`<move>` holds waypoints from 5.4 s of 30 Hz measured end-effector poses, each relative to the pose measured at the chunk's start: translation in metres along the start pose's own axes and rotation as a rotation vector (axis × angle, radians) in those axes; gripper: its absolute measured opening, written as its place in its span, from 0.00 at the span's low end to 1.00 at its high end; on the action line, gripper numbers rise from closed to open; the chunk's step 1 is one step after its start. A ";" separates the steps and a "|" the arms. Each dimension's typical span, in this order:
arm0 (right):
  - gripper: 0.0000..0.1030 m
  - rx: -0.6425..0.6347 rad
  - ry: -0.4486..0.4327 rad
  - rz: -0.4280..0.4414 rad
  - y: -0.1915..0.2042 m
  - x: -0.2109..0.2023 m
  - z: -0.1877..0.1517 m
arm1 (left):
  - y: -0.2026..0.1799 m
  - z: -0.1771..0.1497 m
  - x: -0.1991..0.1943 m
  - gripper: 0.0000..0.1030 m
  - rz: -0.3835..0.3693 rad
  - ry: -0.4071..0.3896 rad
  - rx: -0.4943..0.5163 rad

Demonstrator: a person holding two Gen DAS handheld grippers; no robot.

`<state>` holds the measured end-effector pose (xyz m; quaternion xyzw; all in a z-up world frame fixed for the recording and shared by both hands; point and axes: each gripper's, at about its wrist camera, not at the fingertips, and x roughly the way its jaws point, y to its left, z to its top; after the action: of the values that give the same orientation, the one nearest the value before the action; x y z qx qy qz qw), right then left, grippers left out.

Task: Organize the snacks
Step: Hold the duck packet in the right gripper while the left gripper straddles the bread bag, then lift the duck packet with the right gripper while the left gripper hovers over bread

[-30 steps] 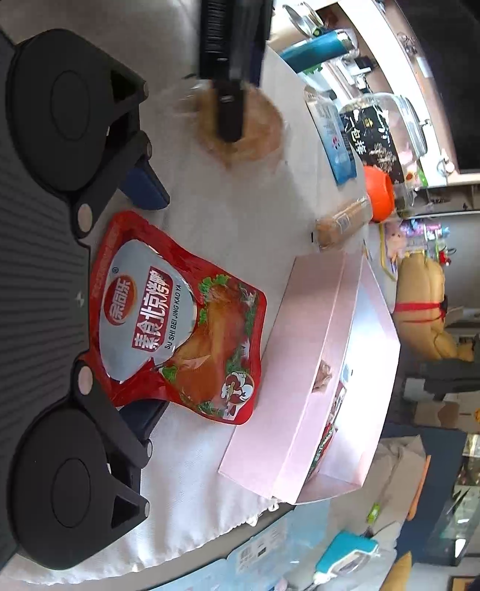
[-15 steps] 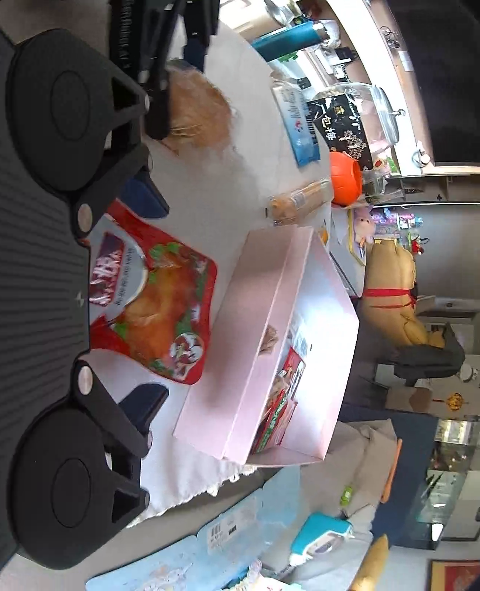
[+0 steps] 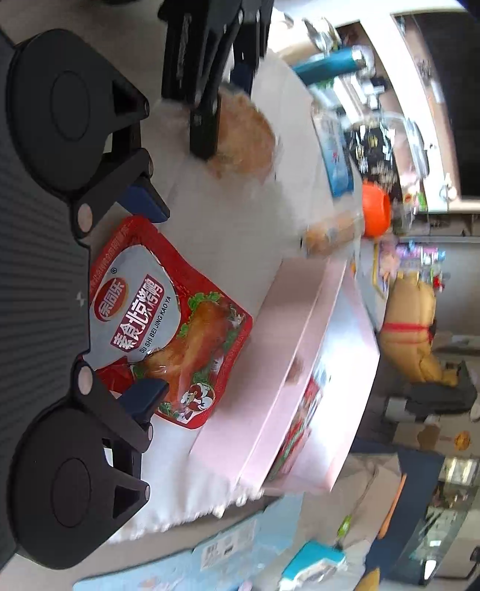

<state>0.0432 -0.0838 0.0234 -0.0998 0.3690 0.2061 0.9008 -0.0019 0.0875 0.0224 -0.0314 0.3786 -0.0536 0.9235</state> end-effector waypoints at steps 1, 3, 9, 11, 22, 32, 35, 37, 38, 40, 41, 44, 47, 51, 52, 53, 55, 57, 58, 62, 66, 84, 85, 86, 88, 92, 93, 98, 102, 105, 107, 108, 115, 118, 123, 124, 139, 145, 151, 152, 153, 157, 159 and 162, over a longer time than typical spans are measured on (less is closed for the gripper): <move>0.89 0.008 0.002 -0.011 -0.002 -0.002 -0.001 | 0.000 0.000 0.000 0.67 0.001 0.000 0.000; 0.89 0.034 0.008 -0.015 -0.007 -0.002 -0.002 | 0.000 0.000 0.000 0.67 0.002 0.000 0.000; 0.90 0.081 -0.010 -0.011 -0.007 0.001 0.003 | 0.000 -0.001 0.000 0.67 0.000 -0.001 0.001; 0.90 0.090 -0.005 -0.029 -0.007 0.005 0.005 | 0.000 -0.001 0.000 0.67 0.001 -0.002 0.001; 0.90 0.121 0.010 -0.075 -0.010 0.012 0.003 | -0.001 -0.002 0.000 0.68 0.003 -0.003 0.003; 0.90 0.112 0.007 -0.075 -0.014 0.008 -0.001 | -0.002 -0.003 0.000 0.68 0.006 -0.005 0.004; 0.90 0.110 0.008 -0.075 -0.014 0.007 -0.002 | -0.001 -0.003 0.000 0.68 0.005 -0.004 0.002; 0.90 0.104 0.009 -0.074 -0.014 0.007 -0.002 | -0.002 -0.002 -0.001 0.68 0.005 0.001 -0.003; 0.90 0.094 0.010 -0.071 -0.014 0.007 -0.003 | -0.002 -0.002 -0.001 0.68 0.005 0.006 -0.007; 0.90 0.073 0.012 -0.074 -0.017 0.005 -0.005 | -0.002 -0.001 -0.001 0.68 0.004 0.014 -0.018; 0.90 0.066 0.012 -0.083 -0.019 0.003 -0.007 | -0.003 0.000 -0.002 0.68 0.004 0.018 -0.021; 0.90 0.077 -0.001 -0.090 -0.029 -0.004 -0.011 | -0.004 0.000 -0.001 0.68 0.009 0.019 -0.017; 0.90 0.140 -0.016 -0.062 -0.040 -0.012 -0.013 | -0.006 -0.001 -0.001 0.68 0.018 0.018 -0.010; 0.90 0.168 0.008 -0.115 -0.033 -0.008 -0.007 | -0.008 -0.001 -0.001 0.68 0.024 0.018 0.000; 0.90 0.179 0.015 -0.138 -0.031 -0.004 -0.007 | -0.008 -0.001 -0.001 0.68 0.023 0.019 0.000; 0.91 0.200 0.018 -0.160 -0.031 -0.001 -0.006 | -0.008 -0.001 -0.002 0.68 0.022 0.020 0.001; 0.92 0.257 0.021 -0.200 -0.032 0.005 -0.004 | -0.009 -0.002 -0.002 0.68 0.023 0.020 0.002; 0.92 0.306 0.012 -0.222 -0.033 0.008 -0.005 | -0.009 -0.002 -0.002 0.68 0.023 0.019 0.005; 0.92 0.316 -0.002 -0.221 -0.033 0.006 -0.006 | -0.009 -0.002 -0.002 0.68 0.023 0.019 0.005; 0.92 0.286 -0.042 -0.191 -0.035 -0.008 -0.008 | -0.010 -0.002 -0.002 0.68 0.025 0.018 0.006; 0.92 0.348 -0.007 -0.232 -0.051 -0.013 -0.011 | -0.010 -0.002 -0.002 0.68 0.027 0.018 0.007; 0.93 0.315 0.044 -0.057 -0.038 -0.001 -0.015 | -0.015 -0.004 -0.002 0.70 0.036 0.016 0.027; 0.93 0.310 0.047 -0.057 -0.037 0.001 -0.013 | -0.014 -0.004 -0.002 0.70 0.036 0.017 0.027; 0.93 0.305 0.048 -0.061 -0.035 0.002 -0.012 | -0.015 -0.004 -0.002 0.70 0.036 0.017 0.027; 0.93 0.290 0.052 -0.070 -0.031 0.004 -0.011 | -0.015 -0.004 -0.002 0.70 0.037 0.016 0.029; 0.93 0.264 0.052 -0.095 -0.026 0.009 -0.009 | -0.015 -0.004 -0.001 0.70 0.038 0.016 0.031; 0.94 0.258 0.051 -0.101 -0.026 0.011 -0.008 | -0.015 -0.004 -0.001 0.71 0.038 0.016 0.032; 0.99 0.216 0.033 -0.124 -0.022 0.020 -0.004 | -0.016 -0.004 -0.001 0.71 0.040 0.016 0.037; 0.98 0.172 0.006 -0.082 -0.020 0.026 -0.002 | -0.016 -0.004 -0.001 0.71 0.035 0.018 0.042; 0.90 0.079 -0.012 -0.006 -0.016 0.022 -0.003 | -0.016 -0.005 -0.001 0.71 0.035 0.018 0.047; 0.86 0.032 -0.013 0.030 -0.017 0.018 -0.005 | -0.016 -0.005 -0.001 0.71 0.034 0.017 0.051; 0.84 0.020 -0.011 0.043 -0.019 0.016 -0.005 | -0.016 -0.005 -0.001 0.71 0.034 0.017 0.052; 0.71 -0.016 0.004 0.060 -0.018 0.002 -0.007 | -0.018 -0.008 -0.002 0.72 0.030 0.011 0.093; 0.48 -0.002 -0.012 0.069 -0.020 -0.012 -0.001 | -0.016 -0.006 -0.002 0.72 0.022 0.017 0.078; 0.40 0.023 -0.002 0.102 -0.026 -0.014 0.004 | -0.017 -0.006 -0.003 0.72 0.026 0.021 0.082; 0.43 0.015 -0.005 0.090 -0.026 -0.013 0.003 | -0.017 -0.006 -0.003 0.72 0.026 0.022 0.083; 0.82 0.038 -0.018 0.029 -0.006 -0.001 -0.007 | -0.018 -0.005 -0.003 0.72 0.030 0.024 0.077; 0.87 0.098 0.017 0.069 -0.010 0.011 0.000 | -0.018 -0.006 -0.003 0.72 0.030 0.022 0.079; 0.87 0.047 -0.056 0.029 -0.005 -0.014 0.007 | -0.018 -0.006 -0.002 0.72 0.032 0.021 0.075; 0.87 0.043 -0.072 0.034 -0.005 -0.019 0.007 | -0.018 -0.006 -0.002 0.72 0.033 0.020 0.074; 0.87 0.039 -0.086 0.040 -0.004 -0.023 0.007 | -0.018 -0.006 -0.002 0.72 0.033 0.020 0.073; 0.87 0.019 -0.068 0.040 0.002 -0.013 0.008 | -0.018 -0.006 -0.002 0.71 0.033 0.020 0.075; 0.88 0.030 -0.025 0.026 0.005 0.004 0.008 | -0.018 -0.006 -0.002 0.71 0.030 0.019 0.075; 0.93 0.080 0.008 0.051 0.001 0.020 0.005 | -0.018 -0.006 -0.002 0.72 0.030 0.017 0.072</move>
<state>0.0585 -0.0751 0.0125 -0.0553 0.3831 0.2137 0.8970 -0.0090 0.0697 0.0216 0.0082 0.3849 -0.0535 0.9214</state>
